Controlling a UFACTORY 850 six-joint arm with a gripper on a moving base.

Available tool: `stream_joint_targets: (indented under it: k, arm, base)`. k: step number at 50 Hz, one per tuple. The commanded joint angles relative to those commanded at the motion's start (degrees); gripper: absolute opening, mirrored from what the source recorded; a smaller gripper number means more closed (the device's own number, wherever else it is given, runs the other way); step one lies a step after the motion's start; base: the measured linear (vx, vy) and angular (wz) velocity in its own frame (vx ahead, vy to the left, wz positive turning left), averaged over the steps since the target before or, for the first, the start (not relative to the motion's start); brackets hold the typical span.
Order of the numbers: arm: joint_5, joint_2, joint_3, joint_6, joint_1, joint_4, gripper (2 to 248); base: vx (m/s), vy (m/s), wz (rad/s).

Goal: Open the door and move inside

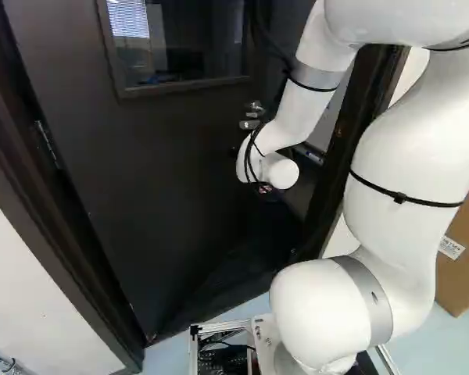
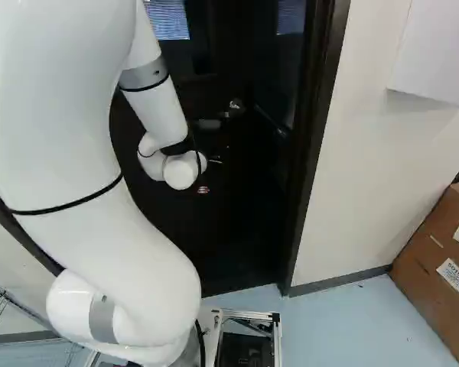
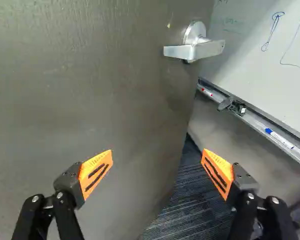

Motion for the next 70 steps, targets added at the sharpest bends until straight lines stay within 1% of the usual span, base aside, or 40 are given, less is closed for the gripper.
stream_joint_targets:
  k: [16,42,70]
  arm:
    - [-0.31,-1.96,-2.16,0.0,1.86,2.37,247]
    - [-2.21,-4.92,-5.49,0.0,5.08,7.27,247]
    - [-3.82,-7.51,-8.5,0.0,8.42,11.19,247]
  base:
    - [0.0,0.0,0.0]
    - [0.0,0.0,0.0]
    - [0.0,0.0,0.0]
